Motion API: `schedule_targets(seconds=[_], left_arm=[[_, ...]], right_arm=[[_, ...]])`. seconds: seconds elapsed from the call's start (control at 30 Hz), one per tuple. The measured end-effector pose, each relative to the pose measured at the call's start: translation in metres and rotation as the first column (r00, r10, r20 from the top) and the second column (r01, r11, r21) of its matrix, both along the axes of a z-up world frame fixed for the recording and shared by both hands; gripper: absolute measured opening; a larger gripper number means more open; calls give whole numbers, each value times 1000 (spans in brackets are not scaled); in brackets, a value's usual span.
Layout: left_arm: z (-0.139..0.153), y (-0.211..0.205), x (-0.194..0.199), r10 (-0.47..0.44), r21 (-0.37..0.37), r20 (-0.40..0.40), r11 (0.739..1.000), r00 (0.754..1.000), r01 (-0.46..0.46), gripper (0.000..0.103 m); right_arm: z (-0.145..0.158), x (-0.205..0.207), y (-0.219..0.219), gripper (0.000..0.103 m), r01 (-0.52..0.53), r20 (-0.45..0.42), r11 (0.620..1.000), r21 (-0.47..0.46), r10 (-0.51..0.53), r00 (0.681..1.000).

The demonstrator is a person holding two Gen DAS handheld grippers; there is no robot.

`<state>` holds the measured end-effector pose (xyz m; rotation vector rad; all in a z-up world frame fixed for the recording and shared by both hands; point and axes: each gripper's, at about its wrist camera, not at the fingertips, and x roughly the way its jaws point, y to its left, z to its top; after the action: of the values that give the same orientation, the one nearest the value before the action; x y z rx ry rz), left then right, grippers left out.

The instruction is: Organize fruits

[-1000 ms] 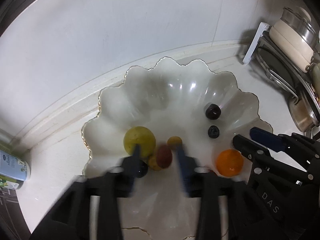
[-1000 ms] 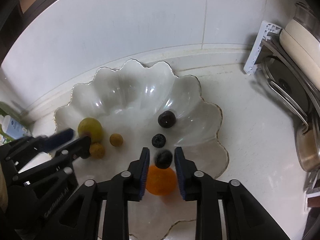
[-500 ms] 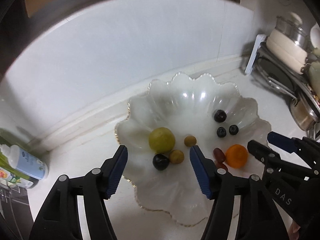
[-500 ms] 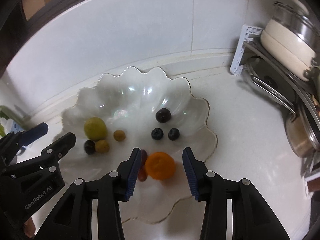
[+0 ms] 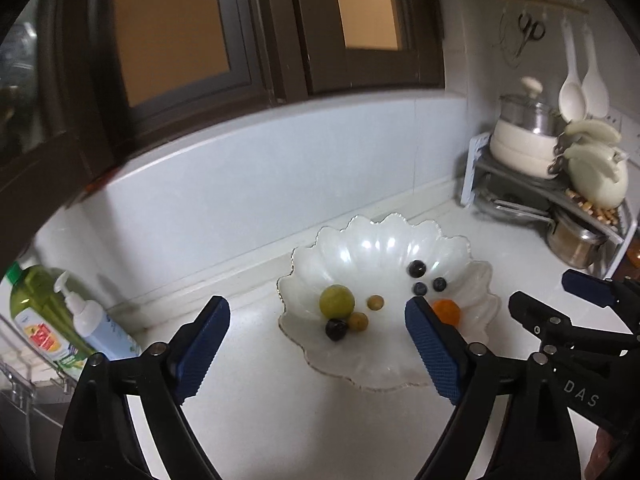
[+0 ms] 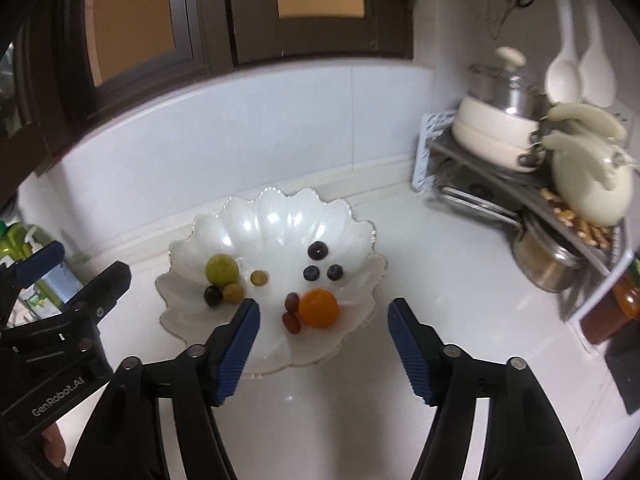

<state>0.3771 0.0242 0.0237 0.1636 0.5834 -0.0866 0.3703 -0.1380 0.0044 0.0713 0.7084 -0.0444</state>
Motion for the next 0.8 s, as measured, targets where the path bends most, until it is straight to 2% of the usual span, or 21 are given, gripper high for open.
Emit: schedule_targets(seconds=[0.07,0.33,0.5,0.8], left_arm=[[5,1,-18,-1,-15,24,1000,1000,1,93],[15,4,-96,17,-67,73,998,997,-12,95],[19,8,-145,32,-105,81,994,996,-23,95],[30,1,-241,45,-91,183,995,982,-29,102]], right_arm=[[7,-20,-1,74,15,40,1000,-26,-14,999],[32,-103,-8,74,7,164,997,-80,7,986],[41,-162,-9,81,39,240,991,-127,-8,971],[48,-252,-14,83,36,299,992,-121,2,954]])
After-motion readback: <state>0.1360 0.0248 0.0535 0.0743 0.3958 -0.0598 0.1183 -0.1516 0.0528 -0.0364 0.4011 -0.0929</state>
